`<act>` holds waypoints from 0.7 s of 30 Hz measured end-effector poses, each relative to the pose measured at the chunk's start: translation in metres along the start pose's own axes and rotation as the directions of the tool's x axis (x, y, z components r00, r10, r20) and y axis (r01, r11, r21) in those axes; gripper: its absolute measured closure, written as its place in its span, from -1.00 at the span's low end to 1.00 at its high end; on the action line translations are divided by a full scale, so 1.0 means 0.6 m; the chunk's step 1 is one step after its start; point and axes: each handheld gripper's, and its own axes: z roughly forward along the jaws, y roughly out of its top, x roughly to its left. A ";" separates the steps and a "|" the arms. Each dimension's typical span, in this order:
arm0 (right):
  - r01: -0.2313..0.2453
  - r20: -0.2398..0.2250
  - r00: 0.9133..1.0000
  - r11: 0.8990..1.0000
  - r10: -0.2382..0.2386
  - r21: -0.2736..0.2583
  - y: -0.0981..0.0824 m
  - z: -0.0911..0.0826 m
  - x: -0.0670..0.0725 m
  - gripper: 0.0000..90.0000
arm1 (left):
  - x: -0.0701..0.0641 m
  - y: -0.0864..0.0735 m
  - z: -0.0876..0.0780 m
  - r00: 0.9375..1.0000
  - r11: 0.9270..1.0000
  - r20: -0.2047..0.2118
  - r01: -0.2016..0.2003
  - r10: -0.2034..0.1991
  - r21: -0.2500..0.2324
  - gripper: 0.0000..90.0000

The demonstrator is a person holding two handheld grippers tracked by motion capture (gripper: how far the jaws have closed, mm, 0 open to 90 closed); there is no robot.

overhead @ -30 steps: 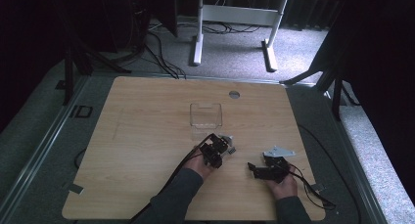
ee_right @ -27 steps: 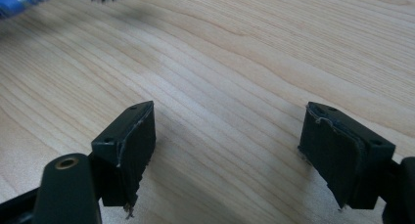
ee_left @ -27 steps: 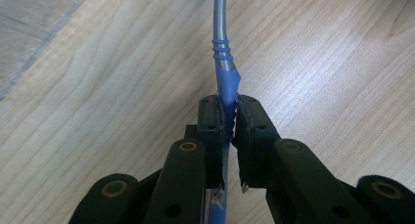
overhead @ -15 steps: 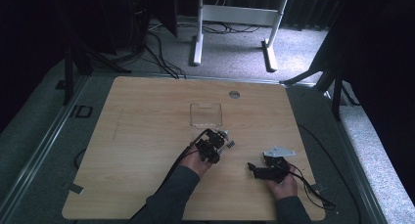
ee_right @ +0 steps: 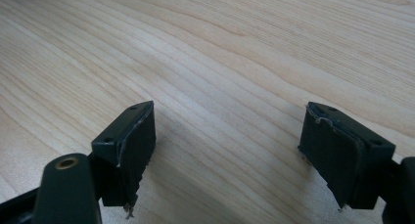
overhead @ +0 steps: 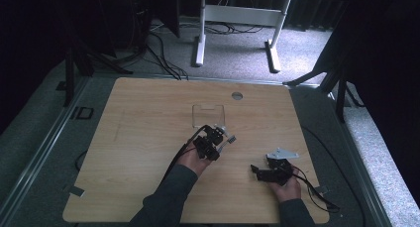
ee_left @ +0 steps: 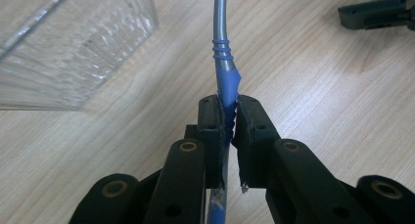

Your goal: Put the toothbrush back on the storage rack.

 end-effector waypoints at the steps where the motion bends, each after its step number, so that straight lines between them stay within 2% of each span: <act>1: 0.000 0.000 1.000 1.000 0.000 0.000 0.000 0.000 0.000 -0.54 | 0.000 0.000 0.000 1.000 1.000 0.000 0.000 0.000 0.000 0.81; 7: 0.000 0.000 1.000 1.000 0.000 0.000 0.000 0.000 0.000 -0.54 | 0.012 -0.002 -0.013 1.000 0.999 0.022 0.006 -0.005 -0.035 0.81; 14: 0.000 0.000 1.000 1.000 0.000 0.000 0.000 0.000 0.000 -0.54 | 0.020 -0.004 -0.026 1.000 0.997 0.027 0.012 -0.009 -0.081 0.81; 21: -0.001 0.000 1.000 1.000 0.001 0.000 0.000 0.000 0.000 -0.54 | 0.023 -0.005 -0.034 0.999 0.993 0.040 -0.002 0.007 -0.117 0.81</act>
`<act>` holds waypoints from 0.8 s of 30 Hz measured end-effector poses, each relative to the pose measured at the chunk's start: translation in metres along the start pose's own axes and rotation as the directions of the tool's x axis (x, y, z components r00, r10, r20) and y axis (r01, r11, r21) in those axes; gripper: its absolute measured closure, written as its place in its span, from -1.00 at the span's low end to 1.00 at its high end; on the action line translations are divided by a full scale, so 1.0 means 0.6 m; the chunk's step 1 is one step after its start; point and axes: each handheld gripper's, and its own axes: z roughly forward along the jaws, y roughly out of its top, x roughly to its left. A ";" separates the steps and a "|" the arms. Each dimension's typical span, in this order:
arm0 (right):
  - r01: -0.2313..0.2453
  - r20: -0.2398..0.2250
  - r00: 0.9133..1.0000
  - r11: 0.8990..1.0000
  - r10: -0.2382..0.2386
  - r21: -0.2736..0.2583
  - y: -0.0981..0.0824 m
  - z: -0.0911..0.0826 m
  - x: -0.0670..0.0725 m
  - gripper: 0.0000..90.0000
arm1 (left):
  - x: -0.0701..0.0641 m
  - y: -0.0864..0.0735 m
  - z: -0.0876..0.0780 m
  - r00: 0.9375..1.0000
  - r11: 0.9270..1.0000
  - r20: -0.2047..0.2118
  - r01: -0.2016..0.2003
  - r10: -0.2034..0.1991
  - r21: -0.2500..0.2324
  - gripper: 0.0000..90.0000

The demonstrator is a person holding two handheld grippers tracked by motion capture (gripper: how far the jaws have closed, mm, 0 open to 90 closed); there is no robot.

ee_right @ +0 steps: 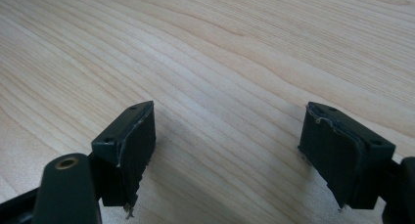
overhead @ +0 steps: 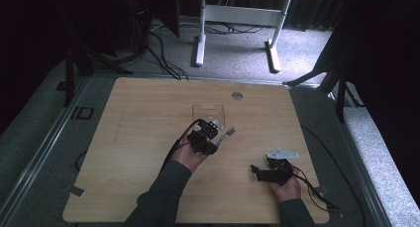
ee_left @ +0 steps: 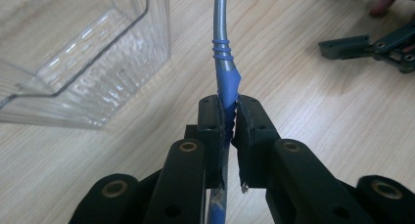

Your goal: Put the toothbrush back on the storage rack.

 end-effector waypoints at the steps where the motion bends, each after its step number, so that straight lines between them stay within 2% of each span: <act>1: 0.000 0.000 1.000 1.000 0.000 0.000 0.000 0.000 0.000 -0.54 | 0.000 0.000 -0.001 1.000 1.000 0.012 -0.014 0.014 -0.014 0.81; 11: 0.000 0.000 1.000 1.000 0.000 0.000 0.000 0.000 0.000 -0.54 | 0.003 -0.001 -0.010 0.999 0.998 0.031 -0.037 0.039 -0.057 0.81; 24: 0.001 0.000 1.000 1.000 -0.001 0.000 0.000 0.000 0.000 -0.54 | 0.010 -0.003 -0.025 0.998 0.994 0.040 -0.042 0.046 -0.104 0.81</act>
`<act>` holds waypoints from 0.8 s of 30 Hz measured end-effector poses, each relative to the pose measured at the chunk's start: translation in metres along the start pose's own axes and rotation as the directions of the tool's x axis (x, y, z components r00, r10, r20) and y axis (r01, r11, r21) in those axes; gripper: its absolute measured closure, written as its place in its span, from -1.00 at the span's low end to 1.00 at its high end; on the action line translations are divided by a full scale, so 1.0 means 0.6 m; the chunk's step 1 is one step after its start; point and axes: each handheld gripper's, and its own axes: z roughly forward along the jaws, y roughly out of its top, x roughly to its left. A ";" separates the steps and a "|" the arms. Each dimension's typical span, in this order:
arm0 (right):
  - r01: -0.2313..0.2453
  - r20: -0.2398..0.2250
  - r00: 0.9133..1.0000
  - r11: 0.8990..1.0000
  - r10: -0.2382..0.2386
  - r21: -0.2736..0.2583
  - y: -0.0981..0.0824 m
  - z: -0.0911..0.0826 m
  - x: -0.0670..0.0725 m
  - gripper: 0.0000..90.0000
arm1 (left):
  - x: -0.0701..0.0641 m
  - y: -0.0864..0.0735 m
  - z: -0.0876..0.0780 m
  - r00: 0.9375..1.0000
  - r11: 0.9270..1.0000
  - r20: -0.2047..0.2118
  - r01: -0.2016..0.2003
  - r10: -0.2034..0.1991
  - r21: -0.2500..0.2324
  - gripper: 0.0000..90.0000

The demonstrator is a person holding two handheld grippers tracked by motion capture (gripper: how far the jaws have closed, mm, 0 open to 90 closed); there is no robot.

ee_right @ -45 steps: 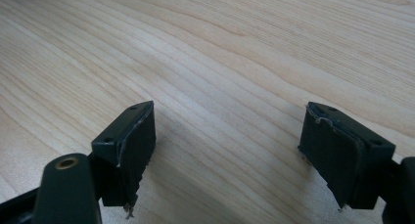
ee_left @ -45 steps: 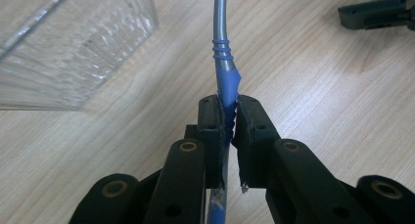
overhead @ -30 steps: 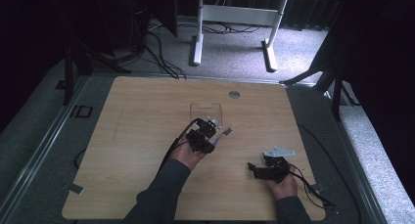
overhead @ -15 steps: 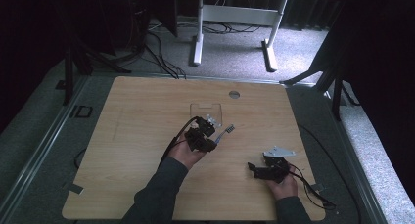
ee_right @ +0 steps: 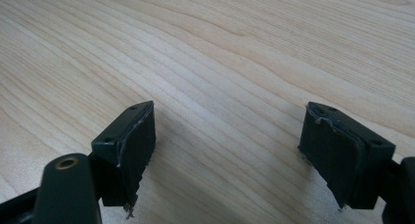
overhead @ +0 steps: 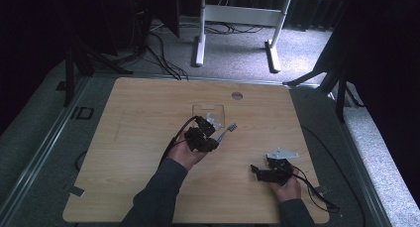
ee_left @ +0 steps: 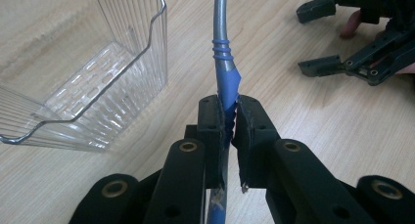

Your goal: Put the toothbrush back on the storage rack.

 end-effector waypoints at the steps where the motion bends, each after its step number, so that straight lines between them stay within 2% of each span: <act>1: 0.000 0.000 1.000 1.000 0.000 0.000 0.000 0.000 0.000 -0.54 | 0.000 0.000 -0.001 1.000 1.000 0.001 0.000 0.000 -0.003 0.81; 5: -0.002 -0.001 1.000 1.000 0.002 -0.001 0.000 0.000 0.000 -0.54 | 0.001 0.000 -0.003 1.000 1.000 0.007 0.000 0.000 -0.014 0.81; 6: -0.001 0.000 1.000 1.000 0.001 0.000 0.000 0.000 0.000 -0.54 | 0.004 0.000 -0.007 1.000 0.999 0.012 0.003 -0.002 -0.035 0.81; 11: -0.001 0.000 1.000 1.000 0.001 0.000 0.000 0.000 0.000 -0.54 | 0.008 0.000 -0.015 1.000 0.998 0.014 -0.003 0.004 -0.058 0.81; 16: -0.001 0.000 1.000 1.000 0.001 0.000 0.000 0.000 0.000 -0.54 | 0.014 -0.001 -0.022 0.999 0.996 0.035 0.007 -0.004 -0.090 0.81; 20: -0.002 0.000 1.000 1.000 0.002 0.000 0.000 0.000 0.000 -0.54 | 0.022 -0.003 -0.028 0.997 0.993 0.072 0.013 -0.004 -0.116 0.81; 24: -0.001 0.000 1.000 1.000 0.001 0.000 0.000 0.000 0.000 -0.54 | 0.026 -0.004 -0.031 0.997 0.991 0.077 0.015 -0.005 -0.129 0.81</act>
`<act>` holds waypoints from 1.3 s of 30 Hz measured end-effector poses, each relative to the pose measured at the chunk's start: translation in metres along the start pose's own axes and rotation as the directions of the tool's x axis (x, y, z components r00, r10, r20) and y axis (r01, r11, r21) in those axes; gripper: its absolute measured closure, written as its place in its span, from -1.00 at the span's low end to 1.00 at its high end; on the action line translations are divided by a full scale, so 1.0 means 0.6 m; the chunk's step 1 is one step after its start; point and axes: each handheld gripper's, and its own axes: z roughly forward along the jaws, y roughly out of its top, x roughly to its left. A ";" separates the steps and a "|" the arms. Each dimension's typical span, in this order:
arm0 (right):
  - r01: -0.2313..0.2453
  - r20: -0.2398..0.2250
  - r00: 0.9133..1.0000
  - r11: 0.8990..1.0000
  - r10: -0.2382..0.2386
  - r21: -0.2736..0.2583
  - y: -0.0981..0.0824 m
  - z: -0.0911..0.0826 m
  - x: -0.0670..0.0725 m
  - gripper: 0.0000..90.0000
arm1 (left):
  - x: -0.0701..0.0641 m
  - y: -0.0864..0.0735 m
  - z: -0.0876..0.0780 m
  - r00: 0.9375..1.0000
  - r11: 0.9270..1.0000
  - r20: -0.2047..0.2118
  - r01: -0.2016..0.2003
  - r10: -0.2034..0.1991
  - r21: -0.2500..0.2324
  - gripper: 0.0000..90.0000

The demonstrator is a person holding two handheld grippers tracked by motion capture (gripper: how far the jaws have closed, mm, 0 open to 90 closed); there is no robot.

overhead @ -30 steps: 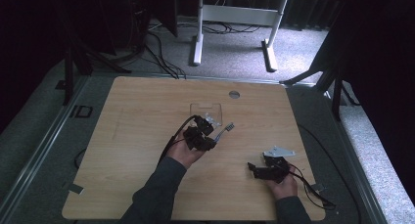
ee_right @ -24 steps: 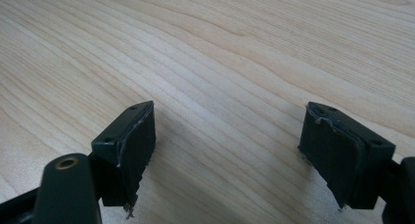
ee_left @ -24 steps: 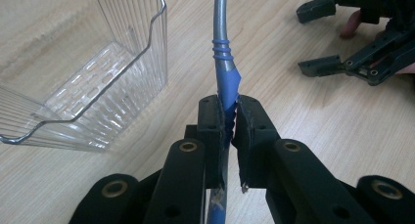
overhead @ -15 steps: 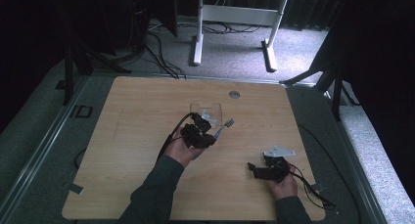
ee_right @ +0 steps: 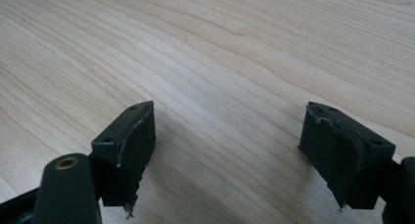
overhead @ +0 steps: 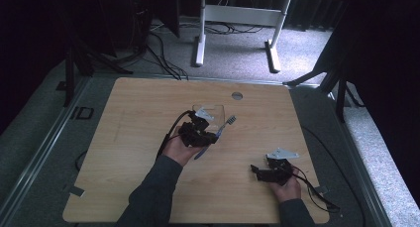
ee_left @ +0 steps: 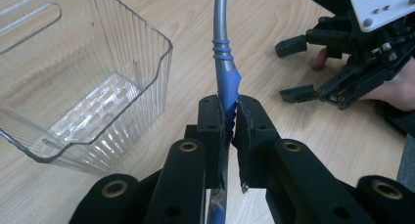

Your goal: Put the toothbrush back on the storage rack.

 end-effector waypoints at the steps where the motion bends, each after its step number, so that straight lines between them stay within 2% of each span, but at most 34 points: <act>1: 0.000 0.000 1.000 1.000 0.000 0.000 0.000 0.000 0.000 -0.54 | 0.001 0.000 -0.001 1.000 1.000 0.000 0.000 0.000 -0.001 0.81; 8: 0.000 0.000 1.000 1.000 0.000 0.000 0.000 0.000 0.000 -0.54 | 0.010 0.000 -0.009 0.999 0.999 0.032 0.017 -0.015 -0.040 0.81; 18: 0.000 0.000 1.000 1.000 0.000 0.000 0.000 0.000 0.000 -0.54 | 0.015 0.000 -0.018 0.999 0.996 0.038 0.010 -0.007 -0.092 0.81; 23: 0.001 0.000 1.000 1.000 -0.001 -0.001 0.000 0.000 0.000 -0.54 | 0.016 0.000 -0.022 1.000 0.994 0.026 0.004 -0.001 -0.108 0.81; 39: 0.000 0.000 1.000 1.000 0.000 0.000 0.000 0.000 0.000 -0.54 | 0.028 0.004 -0.030 1.000 0.988 0.001 0.028 -0.028 -0.152 0.81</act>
